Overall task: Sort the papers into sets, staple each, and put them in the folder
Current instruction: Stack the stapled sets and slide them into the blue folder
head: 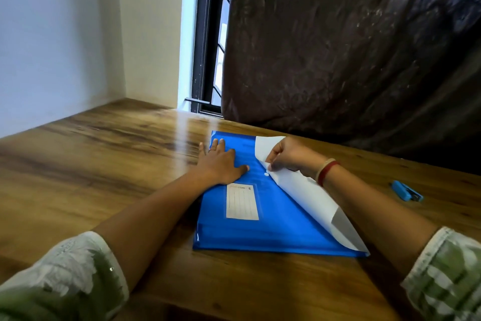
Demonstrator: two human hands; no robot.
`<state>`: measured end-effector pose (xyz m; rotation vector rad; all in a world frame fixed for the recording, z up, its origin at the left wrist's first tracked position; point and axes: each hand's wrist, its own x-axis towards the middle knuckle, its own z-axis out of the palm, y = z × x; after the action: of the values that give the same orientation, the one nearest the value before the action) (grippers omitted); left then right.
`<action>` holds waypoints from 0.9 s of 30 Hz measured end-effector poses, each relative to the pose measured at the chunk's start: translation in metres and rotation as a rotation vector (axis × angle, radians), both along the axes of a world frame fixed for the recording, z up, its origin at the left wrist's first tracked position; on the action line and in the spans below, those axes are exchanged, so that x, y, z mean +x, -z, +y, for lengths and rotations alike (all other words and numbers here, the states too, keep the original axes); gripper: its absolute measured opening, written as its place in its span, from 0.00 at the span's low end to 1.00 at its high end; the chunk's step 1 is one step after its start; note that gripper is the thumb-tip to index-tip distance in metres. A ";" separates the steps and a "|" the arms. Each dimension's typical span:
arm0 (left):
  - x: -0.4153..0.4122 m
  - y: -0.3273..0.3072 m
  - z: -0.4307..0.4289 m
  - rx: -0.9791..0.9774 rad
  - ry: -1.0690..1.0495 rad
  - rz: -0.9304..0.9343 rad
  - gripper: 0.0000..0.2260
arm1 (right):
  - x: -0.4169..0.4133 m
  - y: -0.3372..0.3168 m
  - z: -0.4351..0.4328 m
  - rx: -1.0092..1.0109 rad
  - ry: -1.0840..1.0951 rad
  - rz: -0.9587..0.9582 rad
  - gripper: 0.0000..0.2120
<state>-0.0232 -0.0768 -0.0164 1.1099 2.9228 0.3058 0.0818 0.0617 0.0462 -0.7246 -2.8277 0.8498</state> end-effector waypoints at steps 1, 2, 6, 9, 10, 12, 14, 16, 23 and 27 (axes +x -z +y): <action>0.000 0.001 0.001 -0.007 0.008 -0.008 0.31 | 0.001 -0.001 -0.001 0.019 -0.009 0.004 0.07; 0.000 0.002 0.002 -0.011 0.009 -0.018 0.31 | 0.001 -0.001 -0.002 0.046 -0.016 0.001 0.09; 0.001 0.000 0.001 -0.006 0.013 -0.040 0.31 | 0.000 -0.006 -0.012 0.231 -0.058 -0.071 0.20; 0.001 0.001 0.001 -0.001 0.022 -0.045 0.31 | -0.002 -0.007 -0.020 0.369 -0.089 -0.122 0.24; 0.001 0.001 0.001 0.001 0.024 -0.045 0.30 | -0.003 -0.007 -0.022 0.402 -0.097 -0.132 0.25; 0.000 0.001 0.000 0.007 0.027 -0.047 0.30 | -0.004 -0.008 -0.024 0.437 -0.109 -0.147 0.25; 0.000 0.001 0.000 0.011 0.028 -0.045 0.30 | -0.004 -0.008 -0.027 0.451 -0.118 -0.153 0.25; -0.001 0.001 0.000 0.014 0.032 -0.041 0.30 | -0.005 -0.008 -0.028 0.482 -0.134 -0.157 0.24; -0.001 0.001 0.000 0.017 0.036 -0.047 0.30 | -0.006 -0.002 -0.035 0.636 -0.206 -0.159 0.23; -0.001 0.001 0.000 0.016 0.034 -0.045 0.30 | 0.002 0.005 -0.047 0.720 -0.220 -0.143 0.21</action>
<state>-0.0247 -0.0763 -0.0178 1.1378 2.8642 0.3501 0.0842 0.0144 0.0409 -0.3778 -3.0371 -0.2418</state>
